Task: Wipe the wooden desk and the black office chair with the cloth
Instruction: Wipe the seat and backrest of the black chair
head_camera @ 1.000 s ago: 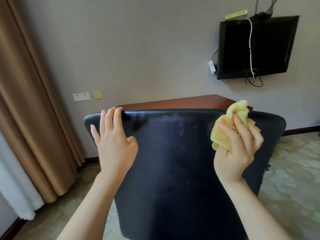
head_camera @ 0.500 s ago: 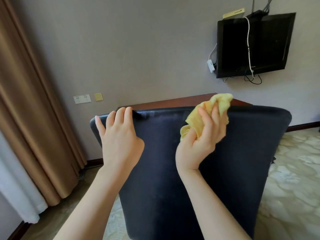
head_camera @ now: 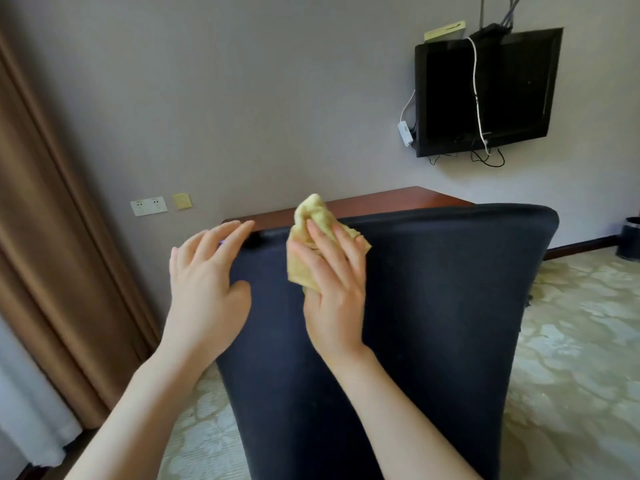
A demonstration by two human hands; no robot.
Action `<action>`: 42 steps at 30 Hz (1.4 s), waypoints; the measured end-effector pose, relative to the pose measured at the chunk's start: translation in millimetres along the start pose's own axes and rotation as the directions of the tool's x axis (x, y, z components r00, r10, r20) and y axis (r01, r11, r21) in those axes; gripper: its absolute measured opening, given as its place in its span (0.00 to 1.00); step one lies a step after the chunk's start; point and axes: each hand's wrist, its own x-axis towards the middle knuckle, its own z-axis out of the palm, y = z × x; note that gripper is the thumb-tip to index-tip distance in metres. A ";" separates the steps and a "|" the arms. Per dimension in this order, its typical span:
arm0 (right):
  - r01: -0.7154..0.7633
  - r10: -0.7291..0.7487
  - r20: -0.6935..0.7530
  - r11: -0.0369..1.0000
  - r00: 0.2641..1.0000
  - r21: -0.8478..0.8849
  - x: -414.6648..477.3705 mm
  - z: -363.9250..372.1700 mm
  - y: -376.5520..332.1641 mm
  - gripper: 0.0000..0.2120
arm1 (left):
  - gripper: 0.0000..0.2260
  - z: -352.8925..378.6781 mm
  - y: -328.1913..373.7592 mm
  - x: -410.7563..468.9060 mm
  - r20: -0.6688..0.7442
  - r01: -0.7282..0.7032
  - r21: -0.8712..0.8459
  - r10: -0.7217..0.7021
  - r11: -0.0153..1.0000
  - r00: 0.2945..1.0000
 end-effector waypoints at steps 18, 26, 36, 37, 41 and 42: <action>-0.633 0.650 -0.437 0.745 0.621 0.209 18.0 -66.6 76.9 0.20 | 0.37 27.3 12.2 -35.2 -0.085 0.266 -0.187 -0.285 0.946 0.955; -0.600 0.628 -0.313 0.776 0.712 0.193 7.0 -42.4 43.6 0.21 | 0.39 25.1 35.0 -47.2 -0.051 0.190 -0.203 -0.204 0.961 0.978; -0.508 0.549 -0.241 0.834 0.800 0.213 19.0 -47.0 20.1 0.20 | 0.44 27.2 65.0 -54.6 -0.036 0.056 -0.186 -0.064 0.981 0.997; -0.518 0.566 -0.230 0.822 0.792 0.238 21.4 -48.3 18.0 0.20 | 0.44 27.1 67.8 -55.3 -0.031 0.038 -0.191 -0.045 0.981 0.999; -0.432 0.471 -0.143 0.870 0.871 0.239 20.5 -50.2 2.0 0.19 | 0.47 23.8 77.1 -56.4 0.006 -0.032 -0.247 0.035 0.968 0.999; -0.381 0.411 -0.127 0.901 0.903 0.209 16.8 -49.9 -1.8 0.18 | 0.48 22.3 79.3 -56.7 0.026 -0.036 -0.283 0.045 0.959 0.999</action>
